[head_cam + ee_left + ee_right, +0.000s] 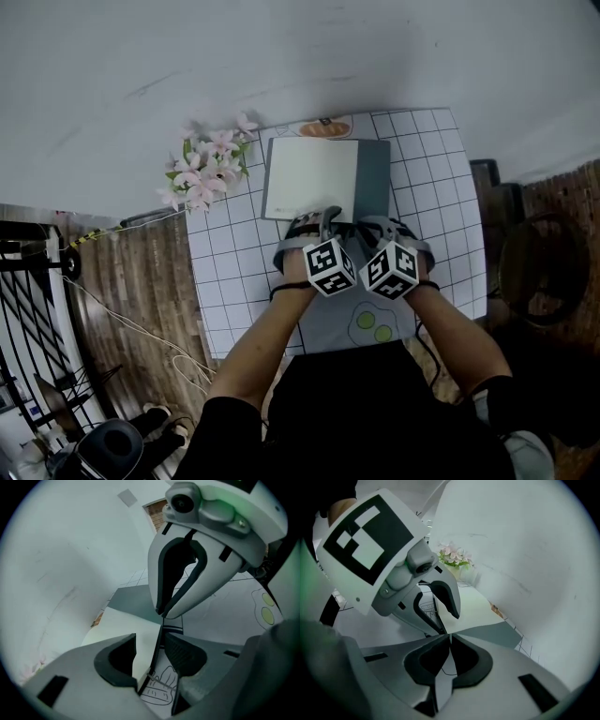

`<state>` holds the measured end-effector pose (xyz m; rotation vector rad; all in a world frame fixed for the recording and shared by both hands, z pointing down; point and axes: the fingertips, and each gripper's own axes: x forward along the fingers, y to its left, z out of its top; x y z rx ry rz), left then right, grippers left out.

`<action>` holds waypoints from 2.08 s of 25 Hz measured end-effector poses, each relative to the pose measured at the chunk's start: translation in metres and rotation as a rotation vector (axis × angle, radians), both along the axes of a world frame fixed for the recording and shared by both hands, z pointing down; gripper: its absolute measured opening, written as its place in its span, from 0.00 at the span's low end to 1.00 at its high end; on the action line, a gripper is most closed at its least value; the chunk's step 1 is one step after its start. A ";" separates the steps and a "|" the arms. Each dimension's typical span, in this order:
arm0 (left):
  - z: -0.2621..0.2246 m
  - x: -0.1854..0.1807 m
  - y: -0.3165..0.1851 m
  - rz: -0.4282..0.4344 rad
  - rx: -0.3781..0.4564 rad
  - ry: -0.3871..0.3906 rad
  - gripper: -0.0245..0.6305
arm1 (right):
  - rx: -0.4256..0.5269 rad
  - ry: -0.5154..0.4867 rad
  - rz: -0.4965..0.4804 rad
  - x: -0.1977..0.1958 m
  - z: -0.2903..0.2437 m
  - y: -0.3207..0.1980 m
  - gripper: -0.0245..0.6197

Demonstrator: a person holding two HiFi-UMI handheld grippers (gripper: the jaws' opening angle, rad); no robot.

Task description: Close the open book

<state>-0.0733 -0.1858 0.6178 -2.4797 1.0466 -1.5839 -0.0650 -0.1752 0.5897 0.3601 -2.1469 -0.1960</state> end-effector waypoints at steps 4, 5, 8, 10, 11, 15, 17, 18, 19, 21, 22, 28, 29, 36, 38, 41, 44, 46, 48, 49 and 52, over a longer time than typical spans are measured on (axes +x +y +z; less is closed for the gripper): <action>-0.001 -0.003 -0.009 -0.023 0.030 0.001 0.30 | 0.008 -0.046 0.018 -0.002 -0.013 -0.001 0.06; -0.002 -0.003 -0.009 -0.024 0.034 0.005 0.30 | 0.016 -0.062 0.023 -0.002 -0.019 -0.002 0.06; -0.006 -0.005 -0.009 -0.031 0.051 0.014 0.30 | 0.058 -0.117 0.047 0.002 -0.039 -0.011 0.07; -0.009 -0.007 -0.009 -0.042 0.054 0.028 0.30 | 0.074 -0.144 0.086 0.010 -0.048 -0.019 0.07; -0.010 -0.008 -0.009 -0.048 0.053 0.035 0.30 | 0.080 -0.153 0.115 0.017 -0.051 -0.024 0.07; -0.015 -0.013 -0.008 -0.063 0.053 0.061 0.30 | 0.094 -0.197 0.278 0.052 -0.066 -0.047 0.07; -0.016 -0.016 -0.008 -0.069 0.056 0.068 0.30 | 0.074 -0.199 0.344 0.068 -0.062 -0.056 0.07; -0.017 -0.017 -0.008 -0.071 0.057 0.070 0.30 | 0.054 -0.190 0.358 0.071 -0.056 -0.058 0.07; -0.017 -0.018 -0.008 -0.074 0.057 0.071 0.30 | 0.032 -0.182 0.358 0.071 -0.051 -0.058 0.07; -0.018 -0.021 -0.006 -0.081 0.054 0.070 0.30 | -0.004 -0.184 0.332 0.060 -0.045 -0.054 0.07; -0.018 -0.023 -0.006 -0.086 0.052 0.073 0.30 | -0.011 -0.197 0.319 0.052 -0.047 -0.053 0.07; -0.033 -0.039 0.006 -0.133 0.047 0.164 0.30 | -0.003 -0.306 0.284 0.015 -0.080 -0.057 0.05; -0.037 -0.043 0.010 -0.142 0.052 0.179 0.30 | 0.000 -0.312 0.268 0.009 -0.083 -0.058 0.05; -0.049 -0.104 0.044 -0.328 0.084 0.212 0.30 | 0.010 -0.356 0.133 -0.059 -0.096 -0.051 0.05; -0.049 -0.124 0.059 -0.389 0.086 0.205 0.30 | 0.004 -0.376 0.085 -0.080 -0.098 -0.045 0.05; -0.048 -0.152 0.088 -0.467 0.085 0.188 0.30 | -0.009 -0.412 0.021 -0.110 -0.098 -0.035 0.05; -0.047 -0.177 0.114 -0.546 0.083 0.174 0.30 | -0.038 -0.372 -0.038 -0.133 -0.080 -0.021 0.05; -0.049 -0.189 0.127 -0.592 0.086 0.173 0.30 | -0.049 -0.269 -0.073 -0.139 -0.051 -0.012 0.05; -0.052 -0.196 0.137 -0.626 0.091 0.176 0.30 | -0.054 -0.134 -0.095 -0.134 -0.015 -0.007 0.05; -0.054 -0.197 0.140 -0.637 0.094 0.179 0.30 | -0.057 -0.077 -0.105 -0.130 0.001 -0.004 0.05; -0.062 -0.194 0.144 -0.648 0.106 0.192 0.30 | -0.081 -0.019 -0.115 -0.123 0.026 0.000 0.05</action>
